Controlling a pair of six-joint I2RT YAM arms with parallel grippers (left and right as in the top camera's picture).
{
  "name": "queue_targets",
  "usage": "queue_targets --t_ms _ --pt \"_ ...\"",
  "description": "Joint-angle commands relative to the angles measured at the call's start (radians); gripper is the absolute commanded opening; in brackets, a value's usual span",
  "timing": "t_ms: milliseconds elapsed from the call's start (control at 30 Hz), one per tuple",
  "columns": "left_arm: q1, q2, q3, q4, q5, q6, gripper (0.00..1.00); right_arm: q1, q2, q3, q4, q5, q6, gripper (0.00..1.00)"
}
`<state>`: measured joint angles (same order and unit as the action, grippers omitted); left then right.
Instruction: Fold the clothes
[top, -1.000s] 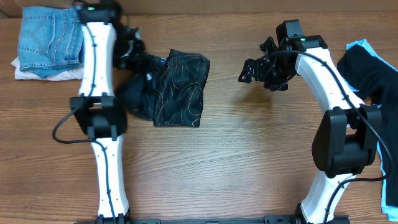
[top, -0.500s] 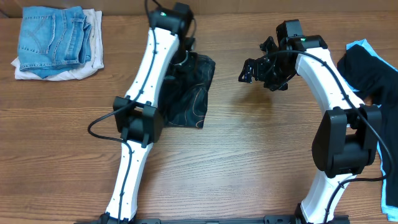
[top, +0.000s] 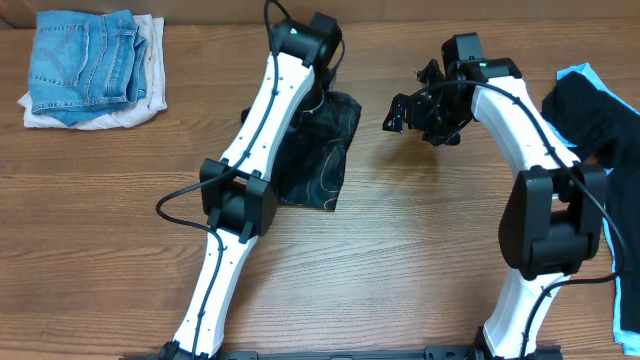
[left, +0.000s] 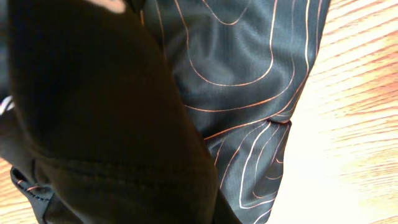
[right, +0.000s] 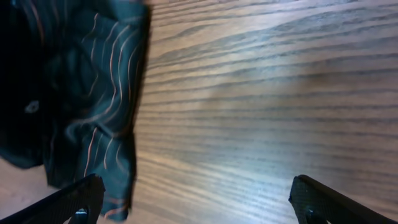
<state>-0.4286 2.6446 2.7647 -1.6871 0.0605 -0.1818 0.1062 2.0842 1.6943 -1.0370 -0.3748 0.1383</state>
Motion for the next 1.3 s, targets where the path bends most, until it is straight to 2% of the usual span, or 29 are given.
queue_targets --t_ms 0,33,167,300,400,700,933,1100,1267 --pt "-0.026 -0.051 0.026 -0.003 -0.008 -0.052 0.04 0.002 0.011 0.006 0.015 0.019 0.024 1.00" --pt "-0.027 -0.051 0.026 -0.003 -0.008 -0.052 0.04 0.002 0.011 0.006 0.016 0.020 0.029 1.00" --pt "-0.030 -0.055 0.026 -0.003 -0.018 -0.053 0.04 0.002 0.021 0.006 0.014 0.042 0.061 0.64" --pt "-0.024 -0.083 0.029 -0.003 -0.105 -0.093 0.04 0.002 0.047 0.006 0.009 0.041 0.073 0.32" --pt "-0.016 -0.112 0.029 -0.003 -0.057 -0.097 0.04 0.002 0.065 0.006 0.009 0.039 0.105 0.19" --pt "-0.062 -0.094 0.025 0.000 0.010 -0.088 0.04 0.005 0.075 0.006 0.027 0.015 0.129 0.15" --pt "-0.081 -0.092 0.025 0.001 0.021 -0.088 0.15 0.006 0.075 0.006 0.035 0.014 0.129 0.15" --pt "-0.094 -0.087 0.017 0.000 0.084 -0.083 0.16 0.005 0.076 0.006 0.041 0.015 0.151 0.15" --pt "-0.117 -0.086 0.017 0.005 0.138 -0.020 0.16 0.005 0.076 0.006 0.057 0.015 0.163 0.16"
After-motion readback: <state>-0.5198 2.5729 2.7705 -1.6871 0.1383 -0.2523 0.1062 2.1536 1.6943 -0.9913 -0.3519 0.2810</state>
